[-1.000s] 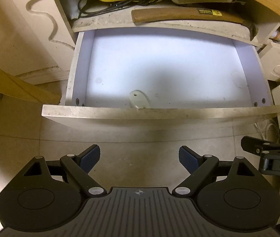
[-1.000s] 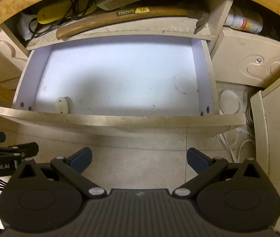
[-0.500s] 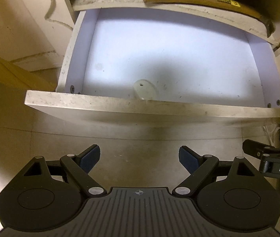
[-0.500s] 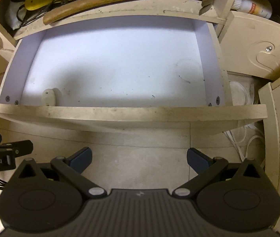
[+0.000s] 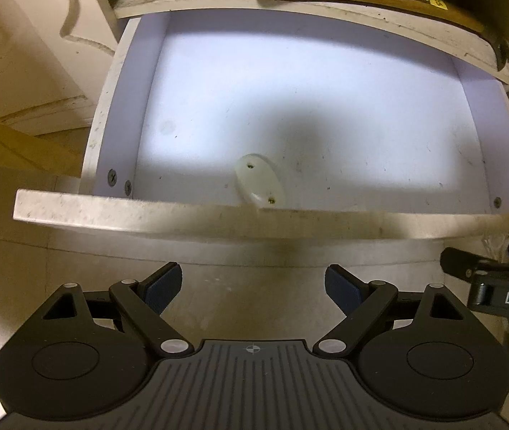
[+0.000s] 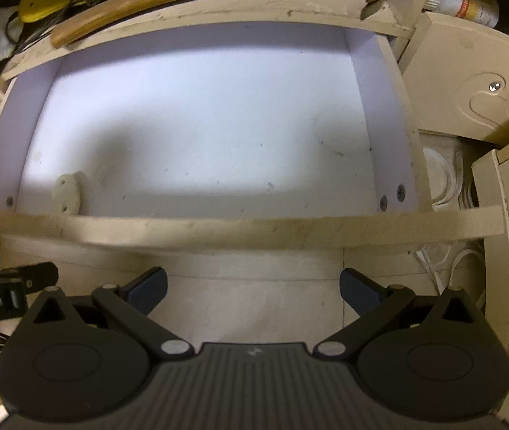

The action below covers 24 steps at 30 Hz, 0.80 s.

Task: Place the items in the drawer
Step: 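Bring the left gripper to the drawer front edge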

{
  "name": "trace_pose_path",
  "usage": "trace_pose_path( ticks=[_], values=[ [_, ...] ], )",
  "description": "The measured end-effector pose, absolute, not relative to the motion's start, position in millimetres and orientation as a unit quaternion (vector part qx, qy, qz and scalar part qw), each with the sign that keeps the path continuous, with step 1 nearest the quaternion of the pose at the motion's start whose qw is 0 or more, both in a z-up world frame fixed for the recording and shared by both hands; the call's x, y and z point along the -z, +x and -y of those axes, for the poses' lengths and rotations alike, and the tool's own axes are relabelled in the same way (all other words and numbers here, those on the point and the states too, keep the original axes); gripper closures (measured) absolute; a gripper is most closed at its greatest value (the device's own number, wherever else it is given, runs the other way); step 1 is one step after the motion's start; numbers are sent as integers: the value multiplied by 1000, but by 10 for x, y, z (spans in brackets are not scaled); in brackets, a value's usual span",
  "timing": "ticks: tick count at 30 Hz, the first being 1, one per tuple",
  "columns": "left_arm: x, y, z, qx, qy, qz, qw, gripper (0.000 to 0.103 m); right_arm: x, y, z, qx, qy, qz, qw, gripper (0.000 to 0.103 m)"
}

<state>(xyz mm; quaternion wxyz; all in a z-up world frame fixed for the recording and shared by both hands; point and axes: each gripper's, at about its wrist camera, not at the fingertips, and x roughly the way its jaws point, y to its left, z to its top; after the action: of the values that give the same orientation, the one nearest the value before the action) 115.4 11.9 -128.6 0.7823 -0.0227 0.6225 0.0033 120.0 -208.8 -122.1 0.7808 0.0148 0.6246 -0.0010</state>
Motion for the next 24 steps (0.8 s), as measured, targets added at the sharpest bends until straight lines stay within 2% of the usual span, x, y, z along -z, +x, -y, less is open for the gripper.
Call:
trace_pose_path(
  ticks=[24],
  values=[
    [1280,1371,-80,-9,-17,-624,781,15,1269,1421,2054,6,8,-629,778,0]
  ],
)
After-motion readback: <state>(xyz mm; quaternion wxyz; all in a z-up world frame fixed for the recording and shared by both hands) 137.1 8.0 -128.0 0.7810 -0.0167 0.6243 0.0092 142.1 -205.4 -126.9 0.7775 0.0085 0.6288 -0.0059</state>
